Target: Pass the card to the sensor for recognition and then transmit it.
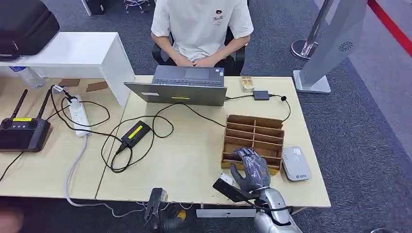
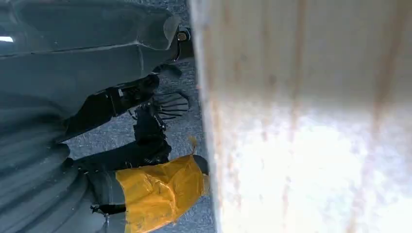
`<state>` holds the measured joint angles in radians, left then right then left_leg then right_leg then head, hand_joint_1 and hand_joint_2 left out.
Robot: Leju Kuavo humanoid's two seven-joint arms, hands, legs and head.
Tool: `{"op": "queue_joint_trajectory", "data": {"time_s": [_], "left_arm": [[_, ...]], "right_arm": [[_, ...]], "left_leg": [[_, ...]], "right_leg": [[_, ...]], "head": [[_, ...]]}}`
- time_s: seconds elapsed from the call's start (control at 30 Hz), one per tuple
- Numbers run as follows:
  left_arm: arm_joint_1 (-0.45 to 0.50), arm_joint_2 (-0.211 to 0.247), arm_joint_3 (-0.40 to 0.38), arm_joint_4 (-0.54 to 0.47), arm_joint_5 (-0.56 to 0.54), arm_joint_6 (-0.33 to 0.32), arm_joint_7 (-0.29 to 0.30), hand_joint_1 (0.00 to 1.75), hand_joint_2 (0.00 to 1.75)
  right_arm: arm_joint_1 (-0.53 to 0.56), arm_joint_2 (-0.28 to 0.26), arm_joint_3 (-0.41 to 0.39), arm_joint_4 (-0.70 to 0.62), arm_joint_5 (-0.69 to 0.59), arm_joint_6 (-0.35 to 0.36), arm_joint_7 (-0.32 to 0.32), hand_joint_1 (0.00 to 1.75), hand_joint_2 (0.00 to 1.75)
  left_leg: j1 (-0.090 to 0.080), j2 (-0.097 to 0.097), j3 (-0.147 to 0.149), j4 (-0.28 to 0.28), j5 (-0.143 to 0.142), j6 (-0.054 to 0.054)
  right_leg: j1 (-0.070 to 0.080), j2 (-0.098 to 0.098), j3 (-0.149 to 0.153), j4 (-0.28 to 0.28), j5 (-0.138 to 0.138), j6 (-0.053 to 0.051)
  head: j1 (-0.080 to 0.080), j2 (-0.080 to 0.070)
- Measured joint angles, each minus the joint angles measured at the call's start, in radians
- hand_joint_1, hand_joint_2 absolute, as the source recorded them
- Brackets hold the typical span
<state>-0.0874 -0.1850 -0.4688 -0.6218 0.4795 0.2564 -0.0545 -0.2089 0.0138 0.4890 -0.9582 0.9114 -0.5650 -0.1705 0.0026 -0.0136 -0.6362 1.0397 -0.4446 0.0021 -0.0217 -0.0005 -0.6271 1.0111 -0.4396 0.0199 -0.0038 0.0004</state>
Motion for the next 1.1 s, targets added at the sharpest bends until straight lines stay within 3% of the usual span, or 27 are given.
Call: {"op": "queue_joint_trajectory", "data": {"time_s": [0.4, 0.67, 1.1], "left_arm": [[0.003, 0.002, 0.000, 0.000, 0.019, -0.003, -0.017, 0.00, 1.75], [0.002, 0.002, 0.000, 0.000, 0.008, 0.037, -0.034, 0.00, 1.75], [0.001, 0.002, 0.000, 0.000, 0.006, 0.030, -0.027, 0.00, 1.75]], "right_arm": [[0.035, -0.036, -0.027, -0.090, -0.083, 0.056, -0.036, 1.75, 1.75], [0.060, -0.050, -0.050, -0.128, -0.079, 0.075, -0.043, 1.75, 1.75], [0.052, -0.050, -0.050, -0.140, -0.063, 0.085, -0.040, 1.75, 1.75]], "left_leg": [[0.000, 0.000, 0.000, 0.000, 0.000, 0.000], [0.000, 0.000, 0.000, 0.000, 0.000, 0.000], [0.000, 0.000, 0.000, 0.000, 0.000, 0.000]], "right_leg": [[0.000, 0.000, 0.000, 0.000, 0.000, 0.000], [0.000, 0.000, 0.000, 0.000, 0.000, 0.000], [0.000, 0.000, 0.000, 0.000, 0.000, 0.000]], "head": [[0.000, 0.000], [0.000, 0.000], [0.000, 0.000]]}}
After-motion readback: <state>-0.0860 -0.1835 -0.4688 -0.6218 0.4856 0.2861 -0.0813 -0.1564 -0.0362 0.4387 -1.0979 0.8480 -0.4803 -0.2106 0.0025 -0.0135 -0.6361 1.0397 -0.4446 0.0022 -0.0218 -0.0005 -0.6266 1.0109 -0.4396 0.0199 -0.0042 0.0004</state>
